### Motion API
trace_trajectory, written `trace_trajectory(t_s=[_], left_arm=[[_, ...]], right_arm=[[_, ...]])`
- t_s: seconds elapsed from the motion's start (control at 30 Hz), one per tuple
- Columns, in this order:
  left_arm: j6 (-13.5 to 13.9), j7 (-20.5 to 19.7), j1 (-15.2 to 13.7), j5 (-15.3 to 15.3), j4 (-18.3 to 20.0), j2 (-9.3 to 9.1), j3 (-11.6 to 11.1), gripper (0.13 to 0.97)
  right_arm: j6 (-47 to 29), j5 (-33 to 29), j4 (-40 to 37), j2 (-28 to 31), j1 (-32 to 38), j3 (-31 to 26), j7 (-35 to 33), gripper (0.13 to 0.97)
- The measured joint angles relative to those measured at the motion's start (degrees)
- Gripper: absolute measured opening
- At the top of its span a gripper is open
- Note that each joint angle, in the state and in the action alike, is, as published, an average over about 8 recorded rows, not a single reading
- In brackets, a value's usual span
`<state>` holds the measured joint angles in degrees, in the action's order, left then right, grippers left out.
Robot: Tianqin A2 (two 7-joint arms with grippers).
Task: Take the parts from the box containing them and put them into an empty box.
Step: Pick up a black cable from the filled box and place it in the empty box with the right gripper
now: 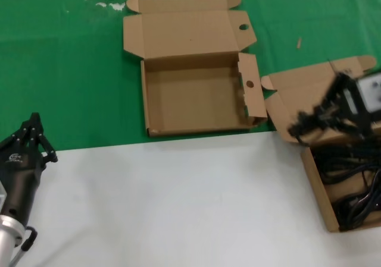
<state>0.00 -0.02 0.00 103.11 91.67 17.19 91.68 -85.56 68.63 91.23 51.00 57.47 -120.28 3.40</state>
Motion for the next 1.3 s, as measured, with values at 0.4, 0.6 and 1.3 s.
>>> trace_trajectory(t_s=[0.4,0.6,1.3], left_arm=[[0.0,0.0,0.0,0.0,0.0,0.0,0.0,0.14],[0.0,0.0,0.0,0.0,0.0,0.0,0.0,0.14],[0.0,0.0,0.0,0.0,0.0,0.0,0.0,0.14]], right_arm=[[5.3,-6.2,-6.9,-16.3,8.7,-4.3,5.8,0.17],[12.0,-9.3,-16.7,-24.4,9.8,-6.5,5.3,0.17],[28.6,-10.4,-39.3,-37.4,8.9,-8.5,-1.3,0.181]])
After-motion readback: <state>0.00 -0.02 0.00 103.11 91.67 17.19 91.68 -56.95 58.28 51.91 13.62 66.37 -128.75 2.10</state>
